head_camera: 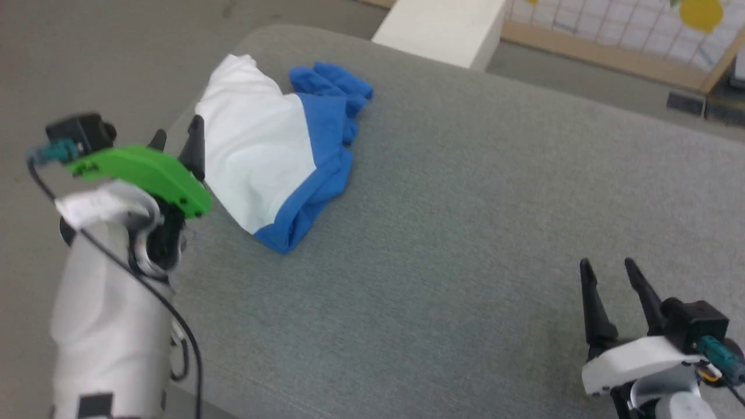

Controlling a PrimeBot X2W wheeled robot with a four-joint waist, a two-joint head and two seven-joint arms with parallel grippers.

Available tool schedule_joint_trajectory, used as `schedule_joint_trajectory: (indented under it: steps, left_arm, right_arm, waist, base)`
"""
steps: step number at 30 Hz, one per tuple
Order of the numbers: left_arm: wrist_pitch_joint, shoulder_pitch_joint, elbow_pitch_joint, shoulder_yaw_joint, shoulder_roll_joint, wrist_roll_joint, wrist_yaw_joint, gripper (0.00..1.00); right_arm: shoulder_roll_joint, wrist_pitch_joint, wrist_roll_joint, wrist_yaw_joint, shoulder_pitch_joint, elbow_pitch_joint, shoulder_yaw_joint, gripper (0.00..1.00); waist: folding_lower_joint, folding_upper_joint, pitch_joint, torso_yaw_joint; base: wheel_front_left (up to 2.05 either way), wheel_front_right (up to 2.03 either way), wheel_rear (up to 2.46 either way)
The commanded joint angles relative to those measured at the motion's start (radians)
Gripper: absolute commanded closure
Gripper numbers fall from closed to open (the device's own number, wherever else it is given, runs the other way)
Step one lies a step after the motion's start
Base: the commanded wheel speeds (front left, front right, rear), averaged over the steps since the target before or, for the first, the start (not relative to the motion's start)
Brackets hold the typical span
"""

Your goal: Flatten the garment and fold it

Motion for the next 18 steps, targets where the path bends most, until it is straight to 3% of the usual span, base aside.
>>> schedule_joint_trajectory:
  steps: [1, 10, 18]
  left_arm:
    - [0.045, -0.052, 0.037, 0.002, 0.019, -0.026, 0.000, 0.00]
    - [0.304, -0.172, 0.128, 0.017, 0.083, -0.080, 0.058, 0.00]
    - [0.467, -0.162, 0.150, 0.000, 0.066, -0.110, 0.111, 0.00]
  right_arm:
    - [0.000, 0.004, -0.007, -0.002, -0.020, -0.013, -0.006, 0.00]
    - [0.000, 0.038, -0.035, -0.002, -0.060, -0.085, -0.033, 0.00]
    - [0.000, 0.039, -0.037, -0.002, -0.070, -0.110, -0.053, 0.00]
  waist:
    - [0.0000, 0.0000, 0.079, -0.055]
    - [0.0000, 0.0000, 0.228, -0.178]
    - [0.0000, 0.0000, 0.293, -0.224]
  base:
    - [0.00, 0.00, 0.00]
    - [0.00, 0.00, 0.00]
    - [0.00, 0.00, 0.00]
